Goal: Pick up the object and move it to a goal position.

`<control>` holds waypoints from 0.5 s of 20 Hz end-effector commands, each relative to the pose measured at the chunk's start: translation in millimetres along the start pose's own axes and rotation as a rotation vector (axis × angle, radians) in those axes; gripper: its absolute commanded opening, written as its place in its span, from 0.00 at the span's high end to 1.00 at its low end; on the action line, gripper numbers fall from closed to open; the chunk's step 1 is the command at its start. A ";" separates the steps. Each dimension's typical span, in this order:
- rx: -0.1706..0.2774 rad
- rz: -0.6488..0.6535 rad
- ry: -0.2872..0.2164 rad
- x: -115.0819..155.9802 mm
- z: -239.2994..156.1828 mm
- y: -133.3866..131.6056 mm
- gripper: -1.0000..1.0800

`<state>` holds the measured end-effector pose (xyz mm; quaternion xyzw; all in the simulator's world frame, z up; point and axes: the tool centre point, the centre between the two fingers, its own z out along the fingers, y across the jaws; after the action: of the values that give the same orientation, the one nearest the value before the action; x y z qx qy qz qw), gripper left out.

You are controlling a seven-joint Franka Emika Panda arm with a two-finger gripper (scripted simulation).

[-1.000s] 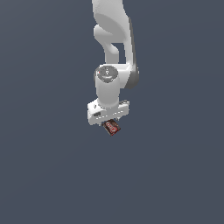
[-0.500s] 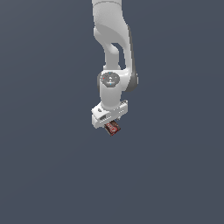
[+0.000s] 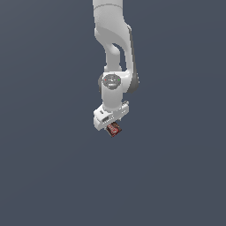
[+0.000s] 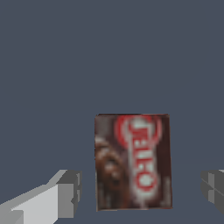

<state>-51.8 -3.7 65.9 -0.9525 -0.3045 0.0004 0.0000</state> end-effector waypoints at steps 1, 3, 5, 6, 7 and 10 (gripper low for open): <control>0.000 0.000 0.000 -0.2 2.5 0.1 0.04; 0.000 -0.001 0.000 -0.3 7.8 -0.1 0.04; 0.000 -0.002 0.000 -0.4 15.7 -0.6 0.04; 0.000 -0.002 0.000 -0.8 20.6 -0.5 0.04; 0.000 -0.003 0.000 -0.7 26.0 -0.9 0.04; 0.000 -0.005 0.000 -1.0 39.9 -1.0 0.04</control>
<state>-53.1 -3.5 32.8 -0.9519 -0.3063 0.0003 0.0001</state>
